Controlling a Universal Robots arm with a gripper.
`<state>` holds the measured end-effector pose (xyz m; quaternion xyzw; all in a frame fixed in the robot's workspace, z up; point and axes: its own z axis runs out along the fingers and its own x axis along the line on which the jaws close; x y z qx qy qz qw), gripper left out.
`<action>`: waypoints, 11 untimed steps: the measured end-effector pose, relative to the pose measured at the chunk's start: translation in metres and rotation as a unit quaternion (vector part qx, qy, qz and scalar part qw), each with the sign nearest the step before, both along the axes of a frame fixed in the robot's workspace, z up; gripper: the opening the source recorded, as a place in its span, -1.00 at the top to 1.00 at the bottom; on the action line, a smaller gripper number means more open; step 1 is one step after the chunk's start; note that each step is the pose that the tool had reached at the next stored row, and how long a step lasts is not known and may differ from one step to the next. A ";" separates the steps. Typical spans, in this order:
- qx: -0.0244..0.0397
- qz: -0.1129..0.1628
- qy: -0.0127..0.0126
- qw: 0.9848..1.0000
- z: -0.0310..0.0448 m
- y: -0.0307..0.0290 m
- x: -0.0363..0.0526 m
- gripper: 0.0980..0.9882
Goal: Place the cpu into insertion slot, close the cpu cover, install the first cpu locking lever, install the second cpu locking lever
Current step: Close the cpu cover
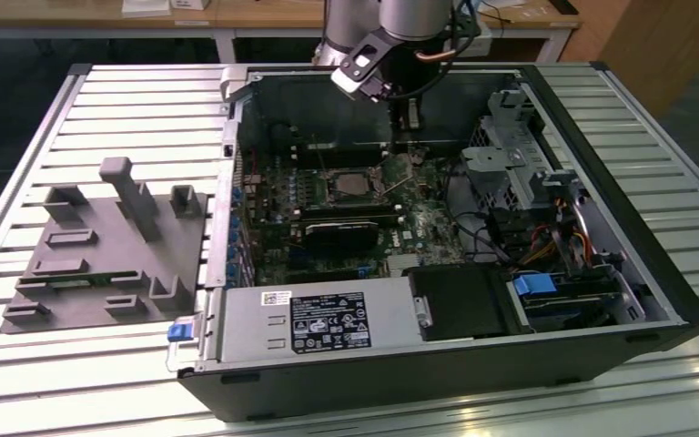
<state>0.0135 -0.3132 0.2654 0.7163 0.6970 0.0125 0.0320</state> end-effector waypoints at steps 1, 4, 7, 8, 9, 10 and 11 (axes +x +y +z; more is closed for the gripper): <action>0.000 0.000 0.000 1.000 0.0000 0.0000 0.0029 0.99; 0.000 0.000 0.000 1.000 -0.0001 0.0000 0.0124 0.99; 0.000 0.000 0.001 1.000 -0.0002 0.0000 0.0219 0.99; 0.000 0.000 0.001 1.000 -0.0002 0.0000 0.0249 0.99; 0.000 0.000 0.001 1.000 -0.0002 0.0000 0.0277 0.99; 0.000 0.000 0.001 1.000 -0.0002 0.0000 0.0303 0.99; 0.000 0.000 0.001 1.000 -0.0003 0.0000 0.0328 0.99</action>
